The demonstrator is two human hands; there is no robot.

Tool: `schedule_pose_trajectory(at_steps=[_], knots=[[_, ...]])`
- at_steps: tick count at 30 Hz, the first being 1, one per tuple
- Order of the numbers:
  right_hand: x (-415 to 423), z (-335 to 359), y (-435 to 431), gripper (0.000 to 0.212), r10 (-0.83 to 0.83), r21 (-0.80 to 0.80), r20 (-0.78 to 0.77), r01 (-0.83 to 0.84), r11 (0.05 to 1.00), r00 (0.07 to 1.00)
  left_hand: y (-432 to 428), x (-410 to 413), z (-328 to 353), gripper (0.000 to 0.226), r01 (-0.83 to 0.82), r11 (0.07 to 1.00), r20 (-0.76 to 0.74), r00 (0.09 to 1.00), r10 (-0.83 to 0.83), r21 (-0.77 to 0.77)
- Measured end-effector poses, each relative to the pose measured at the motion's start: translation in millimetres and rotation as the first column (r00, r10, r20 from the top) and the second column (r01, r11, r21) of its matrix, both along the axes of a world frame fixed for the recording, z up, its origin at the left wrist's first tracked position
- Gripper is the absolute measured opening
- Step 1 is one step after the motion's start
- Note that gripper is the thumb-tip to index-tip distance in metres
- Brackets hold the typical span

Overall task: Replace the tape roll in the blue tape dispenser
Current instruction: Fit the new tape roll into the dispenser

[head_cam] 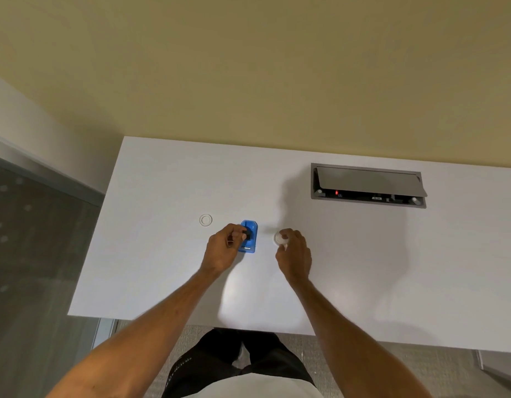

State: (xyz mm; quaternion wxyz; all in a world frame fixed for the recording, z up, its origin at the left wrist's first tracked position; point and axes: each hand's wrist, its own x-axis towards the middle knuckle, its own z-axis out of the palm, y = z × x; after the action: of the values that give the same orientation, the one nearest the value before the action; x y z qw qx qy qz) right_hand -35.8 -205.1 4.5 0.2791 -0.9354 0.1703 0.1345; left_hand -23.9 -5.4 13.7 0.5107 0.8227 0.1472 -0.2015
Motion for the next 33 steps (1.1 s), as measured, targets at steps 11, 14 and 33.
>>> schedule_pose_trajectory(at_steps=[11, 14, 33], knots=[[16, -15, -14, 0.066, 0.084, -0.003, -0.213, -0.086, 0.996, 0.973, -6, 9, -8, 0.021, 0.039, 0.997, -0.022, 0.999, -0.037, 0.067], [25, -16, -10, 0.062, 0.078, 0.003, -0.209, -0.079, 0.997, 0.975, -6, 12, -9, 0.020, 0.062, 0.996, -0.014, 0.998, -0.061, 0.071], [28, 8, 1, 0.053, 0.137, 0.147, -0.123, -0.118, 0.982, 0.983, -1, 23, 3, 0.016, 0.046, 0.999, 0.017, 0.999, -0.047, 0.027]])
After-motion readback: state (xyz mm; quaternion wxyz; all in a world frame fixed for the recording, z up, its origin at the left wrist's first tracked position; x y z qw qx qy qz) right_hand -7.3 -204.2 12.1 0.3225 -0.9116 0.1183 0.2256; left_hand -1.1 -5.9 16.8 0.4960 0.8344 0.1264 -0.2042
